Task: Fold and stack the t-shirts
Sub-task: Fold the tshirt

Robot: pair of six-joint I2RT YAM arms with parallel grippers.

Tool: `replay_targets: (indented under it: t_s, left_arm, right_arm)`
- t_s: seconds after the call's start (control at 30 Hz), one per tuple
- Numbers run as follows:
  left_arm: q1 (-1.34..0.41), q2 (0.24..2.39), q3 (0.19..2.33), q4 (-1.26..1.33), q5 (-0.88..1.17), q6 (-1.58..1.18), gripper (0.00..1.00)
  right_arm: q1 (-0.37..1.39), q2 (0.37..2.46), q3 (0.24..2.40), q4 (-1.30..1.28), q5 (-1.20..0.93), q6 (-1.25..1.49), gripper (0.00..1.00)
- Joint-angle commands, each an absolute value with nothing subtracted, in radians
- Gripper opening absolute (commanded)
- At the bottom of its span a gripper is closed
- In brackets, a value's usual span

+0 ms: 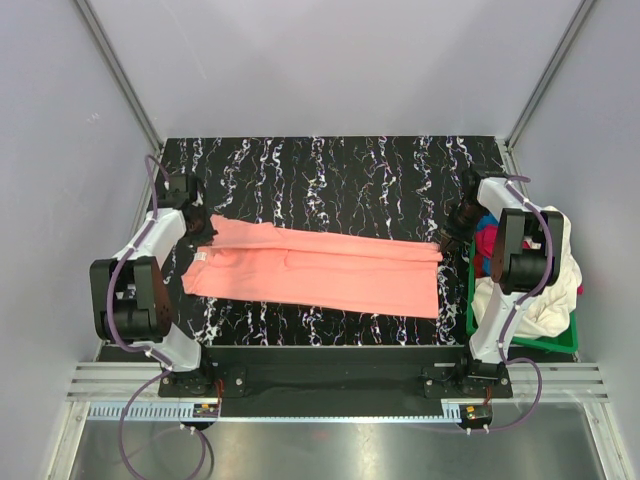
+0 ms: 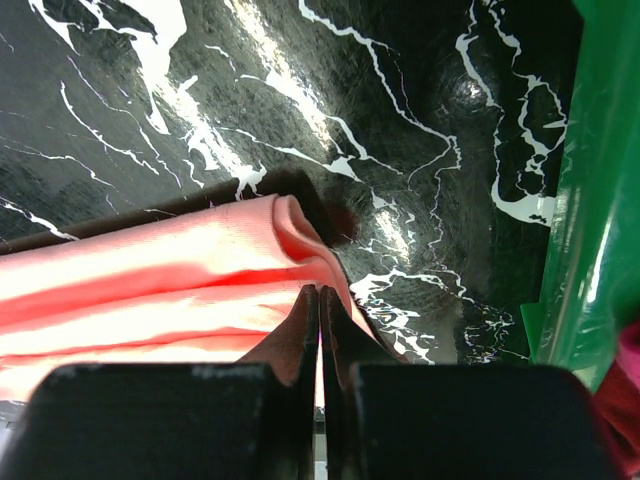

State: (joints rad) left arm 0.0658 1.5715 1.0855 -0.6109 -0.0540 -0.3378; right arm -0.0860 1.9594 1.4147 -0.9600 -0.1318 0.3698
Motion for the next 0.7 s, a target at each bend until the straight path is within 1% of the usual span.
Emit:
replay_targets:
  t_s: [0.0, 0.43, 0.67]
  left_arm:
    - [0.075, 1.542, 1.074, -0.588, -0.092, -0.339, 0.0]
    - [0.075, 1.549, 1.028, -0.584, -0.123, -0.341, 0.0]
    - [0.075, 1.552, 1.038, -0.586, -0.133, -0.341, 0.0]
  right_arm:
    - [-0.089, 1.959, 1.431, -0.943, -0.109, 0.364, 0.0]
    - [-0.089, 1.956, 1.42, -0.946, -0.101, 0.356, 0.0]
    - [-0.089, 1.962, 1.417, -0.951, -0.095, 0.356, 0.0]
